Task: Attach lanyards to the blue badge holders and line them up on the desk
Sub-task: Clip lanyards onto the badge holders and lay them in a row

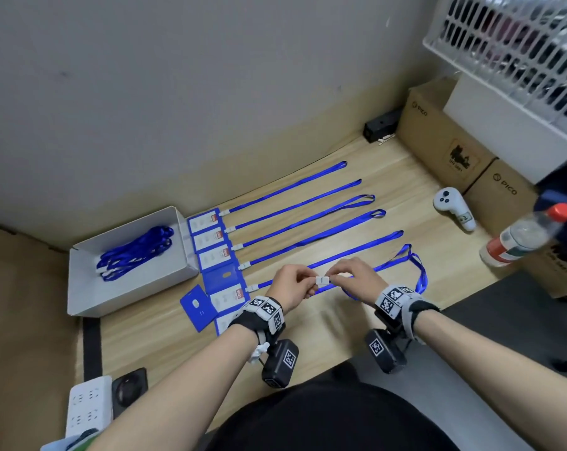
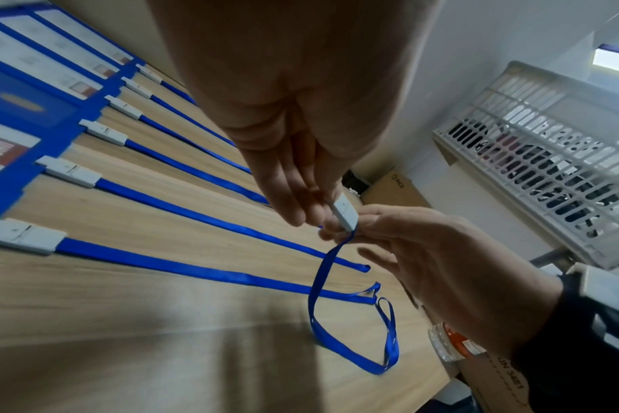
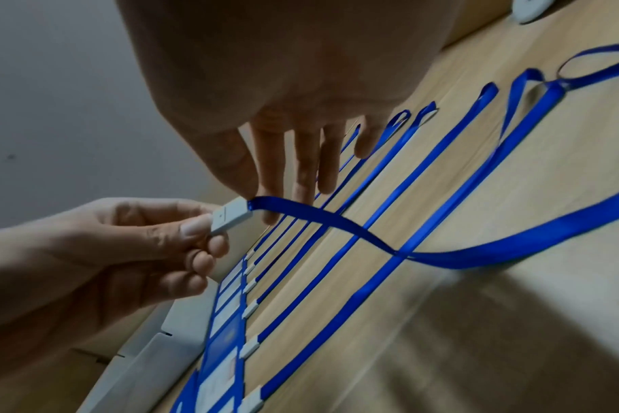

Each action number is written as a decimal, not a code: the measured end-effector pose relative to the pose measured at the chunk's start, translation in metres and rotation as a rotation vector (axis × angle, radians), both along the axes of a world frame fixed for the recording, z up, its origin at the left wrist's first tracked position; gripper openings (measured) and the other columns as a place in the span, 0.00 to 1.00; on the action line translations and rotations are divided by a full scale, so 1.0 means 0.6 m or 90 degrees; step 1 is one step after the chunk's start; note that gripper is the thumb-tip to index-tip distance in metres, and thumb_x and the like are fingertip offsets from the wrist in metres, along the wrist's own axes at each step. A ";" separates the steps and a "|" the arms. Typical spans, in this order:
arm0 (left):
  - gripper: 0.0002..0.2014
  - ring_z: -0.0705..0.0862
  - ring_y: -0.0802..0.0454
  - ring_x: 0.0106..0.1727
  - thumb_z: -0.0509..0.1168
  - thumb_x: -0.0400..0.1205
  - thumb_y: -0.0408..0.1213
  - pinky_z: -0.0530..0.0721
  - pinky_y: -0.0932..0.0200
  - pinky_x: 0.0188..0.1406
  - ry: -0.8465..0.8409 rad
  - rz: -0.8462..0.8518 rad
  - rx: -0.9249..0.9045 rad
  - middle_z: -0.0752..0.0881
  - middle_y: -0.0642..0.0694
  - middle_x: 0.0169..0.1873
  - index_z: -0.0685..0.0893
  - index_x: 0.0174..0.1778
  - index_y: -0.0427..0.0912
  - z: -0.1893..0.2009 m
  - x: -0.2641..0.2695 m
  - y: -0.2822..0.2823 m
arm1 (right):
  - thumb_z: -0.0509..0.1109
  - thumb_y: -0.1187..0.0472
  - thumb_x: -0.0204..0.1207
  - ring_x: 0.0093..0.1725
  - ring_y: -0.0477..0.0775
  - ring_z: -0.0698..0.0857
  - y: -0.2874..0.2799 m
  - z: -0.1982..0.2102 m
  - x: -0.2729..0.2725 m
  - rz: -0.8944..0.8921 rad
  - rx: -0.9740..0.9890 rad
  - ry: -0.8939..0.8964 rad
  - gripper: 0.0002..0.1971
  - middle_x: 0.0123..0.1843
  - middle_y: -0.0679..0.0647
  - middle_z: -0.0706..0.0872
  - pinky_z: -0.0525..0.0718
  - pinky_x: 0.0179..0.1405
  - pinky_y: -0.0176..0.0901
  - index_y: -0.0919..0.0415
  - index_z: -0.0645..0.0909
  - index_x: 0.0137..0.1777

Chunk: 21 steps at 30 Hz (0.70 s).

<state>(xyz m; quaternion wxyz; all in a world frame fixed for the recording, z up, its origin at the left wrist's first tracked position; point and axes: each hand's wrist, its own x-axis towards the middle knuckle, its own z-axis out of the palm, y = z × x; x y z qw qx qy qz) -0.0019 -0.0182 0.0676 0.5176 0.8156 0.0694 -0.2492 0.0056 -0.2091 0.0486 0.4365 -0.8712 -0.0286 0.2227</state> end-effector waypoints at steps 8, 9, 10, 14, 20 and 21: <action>0.04 0.87 0.54 0.34 0.67 0.83 0.32 0.89 0.59 0.40 -0.043 0.035 0.032 0.91 0.41 0.36 0.88 0.48 0.40 0.014 -0.012 0.033 | 0.73 0.55 0.76 0.33 0.53 0.87 0.037 0.034 -0.011 -0.003 0.157 0.052 0.09 0.34 0.57 0.90 0.87 0.43 0.51 0.56 0.91 0.37; 0.03 0.88 0.54 0.35 0.68 0.82 0.34 0.89 0.60 0.40 -0.057 0.032 0.043 0.91 0.43 0.36 0.88 0.47 0.42 0.017 -0.014 0.036 | 0.74 0.56 0.76 0.33 0.52 0.87 0.043 0.035 -0.011 -0.006 0.155 0.045 0.09 0.34 0.57 0.91 0.87 0.42 0.49 0.56 0.91 0.37; 0.03 0.88 0.54 0.36 0.69 0.82 0.36 0.89 0.59 0.41 -0.070 0.031 0.052 0.91 0.45 0.36 0.88 0.46 0.44 0.019 -0.016 0.038 | 0.74 0.56 0.76 0.32 0.52 0.87 0.048 0.038 -0.012 -0.009 0.158 0.038 0.09 0.34 0.56 0.91 0.86 0.39 0.46 0.56 0.92 0.37; 0.05 0.89 0.57 0.40 0.70 0.81 0.38 0.88 0.61 0.43 -0.100 0.056 0.077 0.91 0.50 0.37 0.90 0.49 0.44 0.024 -0.018 0.045 | 0.76 0.58 0.76 0.29 0.49 0.85 0.064 0.052 -0.014 -0.043 0.182 0.026 0.09 0.33 0.56 0.91 0.78 0.29 0.31 0.60 0.93 0.38; 0.11 0.88 0.61 0.45 0.70 0.78 0.44 0.89 0.58 0.48 -0.131 0.070 0.131 0.91 0.54 0.42 0.91 0.54 0.48 0.034 -0.022 0.055 | 0.77 0.58 0.75 0.28 0.45 0.81 0.082 0.067 -0.020 -0.056 0.206 0.011 0.08 0.32 0.56 0.91 0.81 0.32 0.34 0.60 0.93 0.38; 0.12 0.88 0.61 0.46 0.70 0.77 0.44 0.89 0.58 0.48 -0.134 0.064 0.138 0.91 0.54 0.42 0.91 0.55 0.48 0.037 -0.022 0.056 | 0.77 0.57 0.75 0.29 0.45 0.81 0.082 0.069 -0.021 -0.054 0.213 0.012 0.08 0.33 0.56 0.91 0.82 0.32 0.34 0.60 0.93 0.38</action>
